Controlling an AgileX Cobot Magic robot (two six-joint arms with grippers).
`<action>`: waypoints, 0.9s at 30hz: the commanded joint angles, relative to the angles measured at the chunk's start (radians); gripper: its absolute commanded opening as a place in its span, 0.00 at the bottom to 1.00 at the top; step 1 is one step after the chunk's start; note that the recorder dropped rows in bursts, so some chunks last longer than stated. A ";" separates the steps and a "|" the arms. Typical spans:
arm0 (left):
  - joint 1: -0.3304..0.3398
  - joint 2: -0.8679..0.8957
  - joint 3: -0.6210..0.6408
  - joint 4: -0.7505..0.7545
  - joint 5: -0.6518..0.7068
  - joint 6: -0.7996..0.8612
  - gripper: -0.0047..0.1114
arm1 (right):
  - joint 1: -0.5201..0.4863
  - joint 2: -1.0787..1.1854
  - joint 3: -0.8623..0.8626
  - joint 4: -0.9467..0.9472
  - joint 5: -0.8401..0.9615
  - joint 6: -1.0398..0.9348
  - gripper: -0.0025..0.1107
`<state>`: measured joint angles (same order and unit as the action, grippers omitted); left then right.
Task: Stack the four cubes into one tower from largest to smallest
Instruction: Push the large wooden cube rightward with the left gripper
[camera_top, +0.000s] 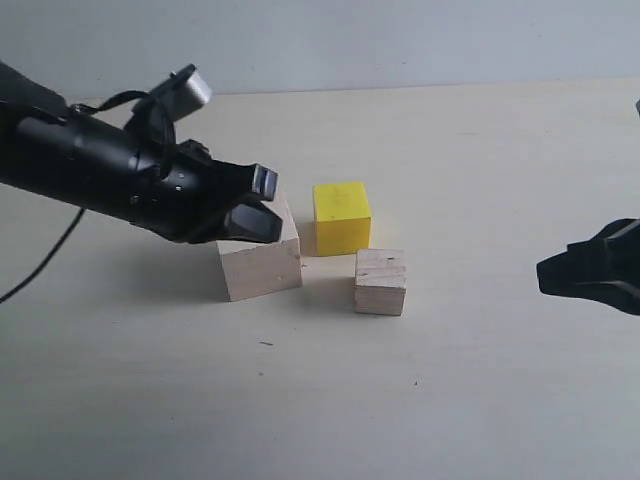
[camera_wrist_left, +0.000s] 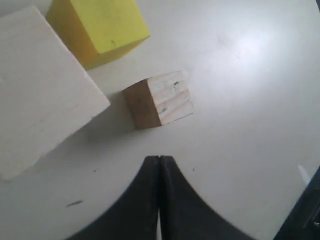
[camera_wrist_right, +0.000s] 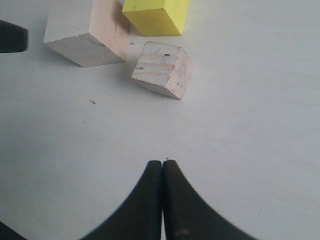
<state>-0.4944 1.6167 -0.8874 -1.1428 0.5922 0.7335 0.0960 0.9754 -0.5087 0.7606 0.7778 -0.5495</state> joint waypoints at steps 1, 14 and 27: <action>0.008 -0.131 0.064 0.426 -0.127 -0.390 0.04 | 0.003 0.004 -0.007 -0.005 0.005 -0.001 0.02; 0.089 0.059 0.038 0.578 -0.143 -0.536 0.04 | 0.003 0.004 -0.007 -0.005 0.001 -0.001 0.02; 0.087 0.257 -0.127 0.573 -0.192 -0.532 0.04 | 0.003 0.004 -0.007 -0.019 0.015 -0.001 0.02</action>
<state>-0.4102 1.8559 -0.9900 -0.5669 0.4040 0.2059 0.0960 0.9754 -0.5087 0.7474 0.7884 -0.5477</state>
